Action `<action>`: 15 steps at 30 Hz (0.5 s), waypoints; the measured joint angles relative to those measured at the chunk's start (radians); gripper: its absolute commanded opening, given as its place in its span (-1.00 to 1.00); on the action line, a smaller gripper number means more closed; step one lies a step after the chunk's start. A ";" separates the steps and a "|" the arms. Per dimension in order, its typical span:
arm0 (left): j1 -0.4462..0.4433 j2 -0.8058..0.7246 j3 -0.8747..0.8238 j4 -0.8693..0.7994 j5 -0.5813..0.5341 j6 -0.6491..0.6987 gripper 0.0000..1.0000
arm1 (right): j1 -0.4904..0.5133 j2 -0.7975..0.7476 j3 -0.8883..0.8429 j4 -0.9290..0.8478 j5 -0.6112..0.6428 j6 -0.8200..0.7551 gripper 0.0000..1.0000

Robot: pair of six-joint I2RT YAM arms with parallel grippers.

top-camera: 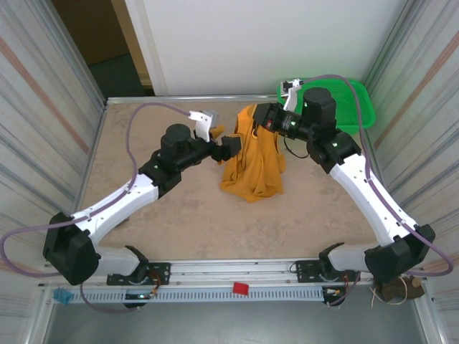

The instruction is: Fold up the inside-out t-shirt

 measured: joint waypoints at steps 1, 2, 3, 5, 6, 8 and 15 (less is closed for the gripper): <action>0.003 0.011 0.000 0.012 0.026 -0.002 0.66 | 0.000 0.000 0.000 0.000 0.000 0.000 -1.00; 0.006 0.021 0.000 0.021 0.051 -0.007 0.65 | 0.000 0.000 0.000 0.001 0.000 0.000 -1.00; 0.006 0.029 0.000 0.029 0.071 -0.011 0.64 | 0.000 0.000 0.000 0.002 0.000 0.001 -1.00; 0.006 0.040 -0.002 0.044 0.109 -0.026 0.60 | 0.000 0.000 0.000 0.002 0.000 0.001 -1.00; 0.006 0.042 -0.005 0.054 0.121 -0.032 0.55 | 0.000 0.000 0.000 0.002 0.000 0.001 -1.00; 0.006 0.045 -0.017 0.079 0.142 -0.048 0.28 | 0.000 0.000 0.000 0.002 0.000 0.001 -1.00; 0.006 0.117 -0.019 0.135 0.215 -0.090 -0.01 | -0.003 0.000 -0.001 0.002 0.001 0.001 -1.00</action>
